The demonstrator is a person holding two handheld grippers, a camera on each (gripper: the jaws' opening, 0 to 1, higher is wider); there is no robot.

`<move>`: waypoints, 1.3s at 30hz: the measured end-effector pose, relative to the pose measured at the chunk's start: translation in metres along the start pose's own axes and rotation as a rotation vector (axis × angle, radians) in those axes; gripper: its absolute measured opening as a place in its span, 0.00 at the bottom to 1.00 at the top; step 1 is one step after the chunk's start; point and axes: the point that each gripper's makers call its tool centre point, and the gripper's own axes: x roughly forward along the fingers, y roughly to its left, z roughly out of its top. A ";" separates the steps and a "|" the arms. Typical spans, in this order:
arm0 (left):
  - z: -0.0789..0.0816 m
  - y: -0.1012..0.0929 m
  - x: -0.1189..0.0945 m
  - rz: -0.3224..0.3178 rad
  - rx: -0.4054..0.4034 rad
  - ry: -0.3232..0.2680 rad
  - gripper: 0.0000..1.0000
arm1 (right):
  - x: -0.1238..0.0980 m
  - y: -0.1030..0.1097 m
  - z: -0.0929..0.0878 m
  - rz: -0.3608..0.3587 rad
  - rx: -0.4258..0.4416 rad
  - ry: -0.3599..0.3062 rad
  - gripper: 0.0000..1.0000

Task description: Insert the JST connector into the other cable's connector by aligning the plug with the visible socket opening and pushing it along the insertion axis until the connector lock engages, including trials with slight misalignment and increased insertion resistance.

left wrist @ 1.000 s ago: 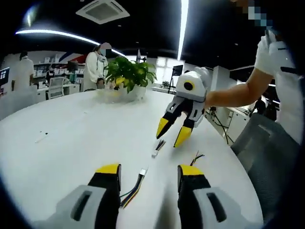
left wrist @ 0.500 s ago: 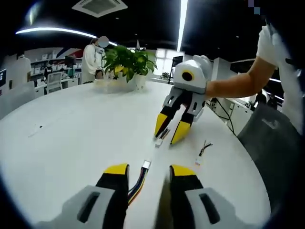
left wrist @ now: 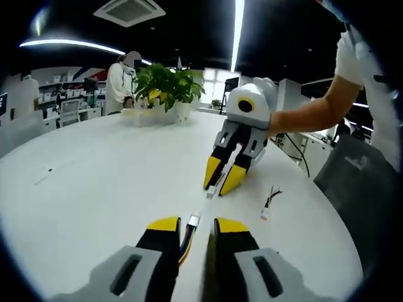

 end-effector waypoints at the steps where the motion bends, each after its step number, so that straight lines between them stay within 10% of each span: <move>1: -0.002 -0.001 0.001 -0.001 0.007 0.008 0.14 | 0.000 -0.001 0.000 -0.002 0.000 -0.002 0.08; 39: 0.005 -0.019 -0.013 -0.012 0.143 0.065 0.00 | 0.003 0.025 0.036 0.041 -0.110 -0.066 0.05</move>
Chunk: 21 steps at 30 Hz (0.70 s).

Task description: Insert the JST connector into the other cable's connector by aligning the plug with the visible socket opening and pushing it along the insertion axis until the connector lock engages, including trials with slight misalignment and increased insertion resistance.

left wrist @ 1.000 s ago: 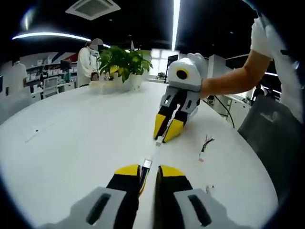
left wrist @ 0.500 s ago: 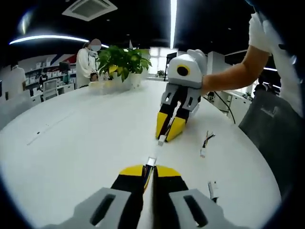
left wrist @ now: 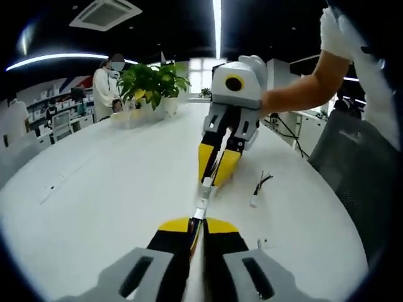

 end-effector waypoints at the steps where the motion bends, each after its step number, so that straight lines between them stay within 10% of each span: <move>1: 0.001 -0.001 -0.001 0.000 0.003 0.000 0.00 | 0.000 0.000 0.000 0.000 0.000 0.000 0.05; 21: 0.010 -0.019 -0.014 0.002 0.007 0.004 0.00 | 0.007 0.021 0.010 0.029 -0.032 0.018 0.04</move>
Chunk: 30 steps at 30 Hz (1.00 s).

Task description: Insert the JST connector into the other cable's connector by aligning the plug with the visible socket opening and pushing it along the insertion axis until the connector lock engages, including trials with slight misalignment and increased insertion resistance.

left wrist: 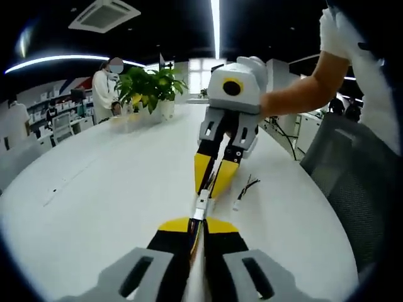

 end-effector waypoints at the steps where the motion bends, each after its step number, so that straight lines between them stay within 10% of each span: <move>1: 0.000 -0.001 0.000 -0.002 0.003 0.002 0.00 | 0.001 0.001 0.000 0.003 -0.007 0.007 0.04; 30: -0.018 -0.009 -0.003 -0.013 -0.022 0.035 0.00 | 0.017 0.009 -0.014 0.060 0.002 0.090 0.04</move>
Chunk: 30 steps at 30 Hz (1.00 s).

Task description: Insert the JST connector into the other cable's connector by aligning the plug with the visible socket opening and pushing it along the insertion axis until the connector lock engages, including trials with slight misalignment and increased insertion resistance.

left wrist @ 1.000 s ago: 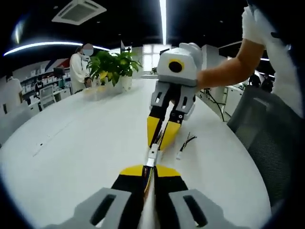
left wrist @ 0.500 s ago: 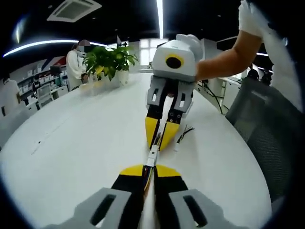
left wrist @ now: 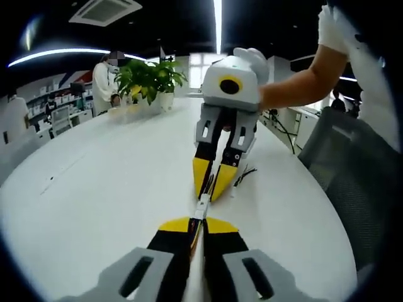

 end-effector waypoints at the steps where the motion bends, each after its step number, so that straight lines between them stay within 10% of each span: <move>1: 0.000 -0.001 -0.001 -0.002 0.001 -0.004 0.00 | 0.000 0.000 -0.001 0.003 0.001 -0.002 0.04; 30: 0.004 -0.014 -0.001 0.003 -0.040 -0.079 0.00 | 0.005 0.016 0.013 0.042 0.064 -0.037 0.04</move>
